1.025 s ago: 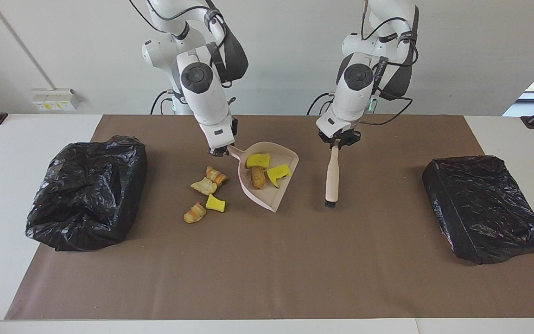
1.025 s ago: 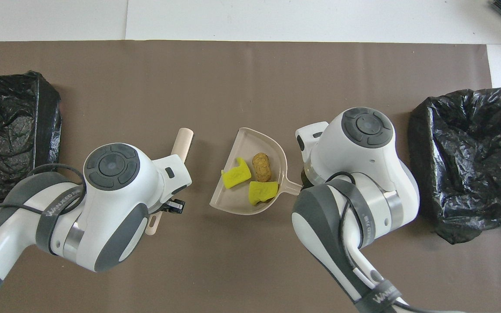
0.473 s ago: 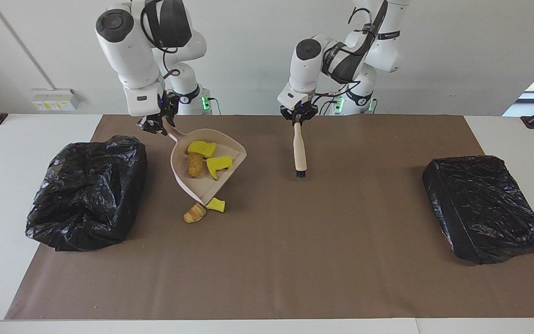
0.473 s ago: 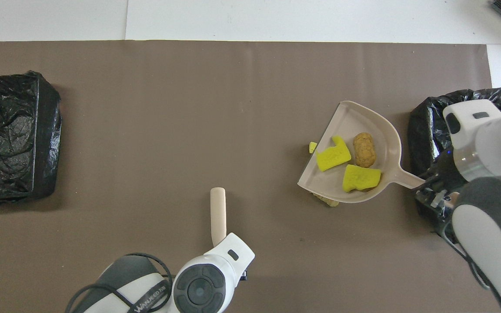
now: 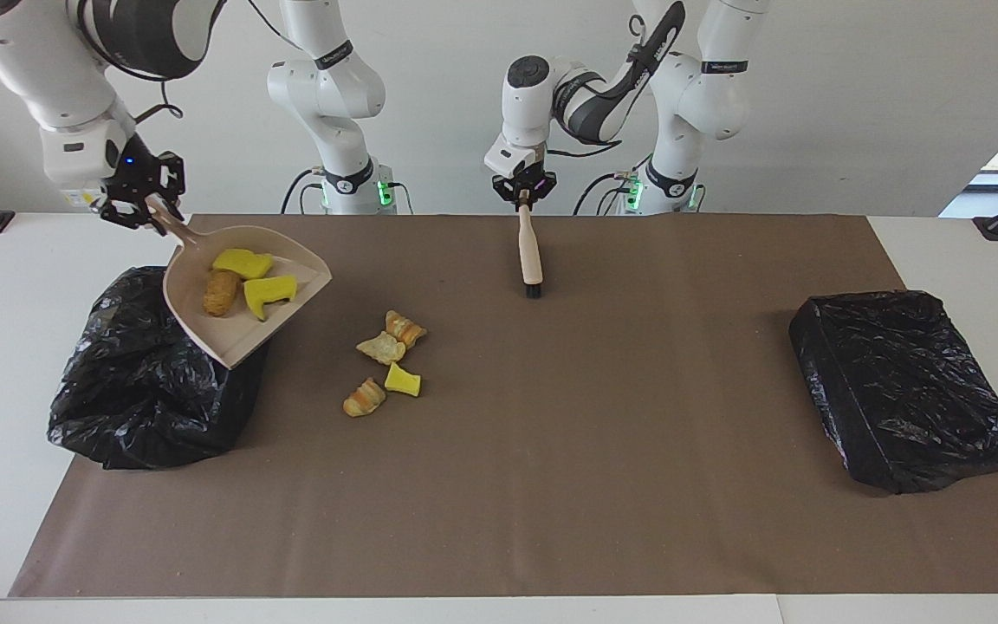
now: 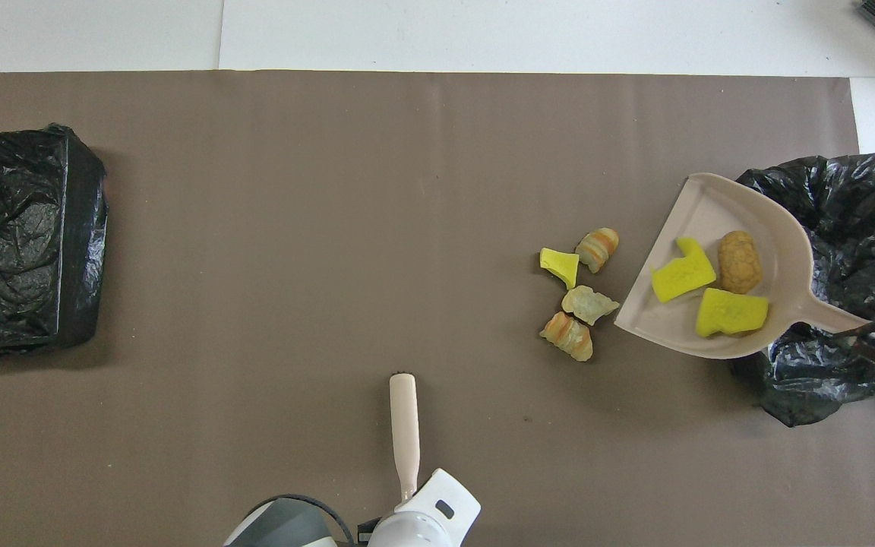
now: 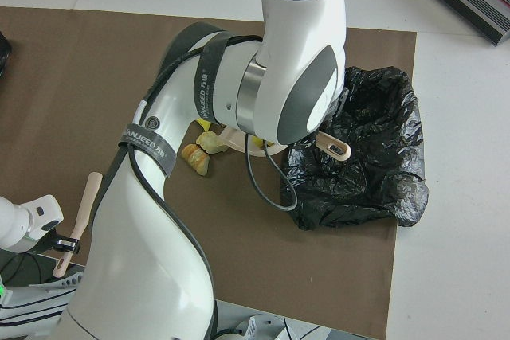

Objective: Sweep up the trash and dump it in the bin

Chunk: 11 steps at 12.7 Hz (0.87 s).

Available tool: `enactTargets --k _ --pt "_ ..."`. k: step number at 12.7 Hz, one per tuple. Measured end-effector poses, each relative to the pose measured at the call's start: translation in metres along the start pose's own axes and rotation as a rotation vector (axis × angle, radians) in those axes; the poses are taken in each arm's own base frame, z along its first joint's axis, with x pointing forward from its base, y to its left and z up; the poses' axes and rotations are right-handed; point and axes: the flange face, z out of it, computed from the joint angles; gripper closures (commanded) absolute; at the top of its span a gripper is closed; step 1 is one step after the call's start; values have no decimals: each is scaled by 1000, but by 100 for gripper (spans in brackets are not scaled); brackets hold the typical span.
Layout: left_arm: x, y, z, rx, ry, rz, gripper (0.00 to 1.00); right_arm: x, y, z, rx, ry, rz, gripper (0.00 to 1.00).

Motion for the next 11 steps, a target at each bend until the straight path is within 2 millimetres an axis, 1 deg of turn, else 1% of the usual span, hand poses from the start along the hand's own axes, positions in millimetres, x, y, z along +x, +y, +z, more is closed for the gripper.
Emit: enactTargets --k 1,2,4,5,7,8,9,11 --pt "-8 3 2 -4 4 4 98 -18 8 -2 -47 -33 -30 100" --pt "-13 7 6 -12 10 7 91 -27 13 -4 -80 -65 -53 100" --pt "-21 14 14 -19 16 14 91 -36 20 -8 -127 -104 -114 100" --pt "-20 14 15 -21 17 14 91 -39 22 -8 -145 -132 -147 100" --pt "-18 14 14 -22 16 9 88 -47 30 -2 -175 -202 -190 100" --pt "-15 14 13 -24 16 3 75 -49 35 4 -189 -235 -214 100" --pt "-10 12 11 -22 12 -9 66 -49 38 11 -191 -278 -243 100" --pt "7 9 0 -8 -1 -21 30 -39 43 20 -199 -359 -299 100"
